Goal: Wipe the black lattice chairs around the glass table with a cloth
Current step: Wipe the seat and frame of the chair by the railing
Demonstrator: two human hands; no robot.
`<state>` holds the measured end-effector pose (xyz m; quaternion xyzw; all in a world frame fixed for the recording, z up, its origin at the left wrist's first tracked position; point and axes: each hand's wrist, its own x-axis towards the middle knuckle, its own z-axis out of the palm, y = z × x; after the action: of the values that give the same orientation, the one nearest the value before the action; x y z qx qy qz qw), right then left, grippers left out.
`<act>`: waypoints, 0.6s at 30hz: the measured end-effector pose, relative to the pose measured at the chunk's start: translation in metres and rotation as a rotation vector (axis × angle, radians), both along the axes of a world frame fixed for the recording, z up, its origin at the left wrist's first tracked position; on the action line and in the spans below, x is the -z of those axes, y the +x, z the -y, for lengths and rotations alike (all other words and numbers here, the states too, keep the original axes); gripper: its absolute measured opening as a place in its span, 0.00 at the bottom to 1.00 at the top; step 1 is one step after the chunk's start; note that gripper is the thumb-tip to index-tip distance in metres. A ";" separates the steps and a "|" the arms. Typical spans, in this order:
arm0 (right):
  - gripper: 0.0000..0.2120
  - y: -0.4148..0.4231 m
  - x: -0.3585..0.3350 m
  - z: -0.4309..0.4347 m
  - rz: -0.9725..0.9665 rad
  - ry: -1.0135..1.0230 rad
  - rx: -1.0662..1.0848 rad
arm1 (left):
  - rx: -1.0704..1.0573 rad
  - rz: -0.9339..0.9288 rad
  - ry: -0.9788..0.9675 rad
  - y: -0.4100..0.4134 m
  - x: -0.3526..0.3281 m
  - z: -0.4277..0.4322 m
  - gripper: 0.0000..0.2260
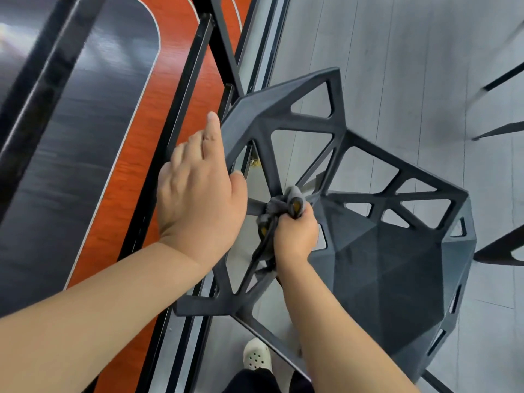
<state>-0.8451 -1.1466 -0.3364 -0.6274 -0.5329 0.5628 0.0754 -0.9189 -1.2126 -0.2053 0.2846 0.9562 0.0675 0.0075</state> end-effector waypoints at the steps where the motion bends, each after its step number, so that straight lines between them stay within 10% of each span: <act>1: 0.14 -0.008 -0.002 -0.015 -0.021 0.009 0.032 | 0.004 -0.003 -0.007 0.000 0.000 0.000 0.32; 10: 0.17 -0.035 -0.021 -0.129 -0.134 0.232 0.324 | -0.001 0.021 0.000 -0.001 0.001 -0.001 0.32; 18: 0.17 -0.046 0.008 -0.104 -0.615 0.282 0.807 | -0.020 -0.004 0.018 -0.004 0.006 0.000 0.31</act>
<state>-0.8911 -1.0423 -0.3440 -0.5722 -0.2730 0.5699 0.5228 -0.9227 -1.2124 -0.2115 0.2754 0.9583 0.0756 0.0025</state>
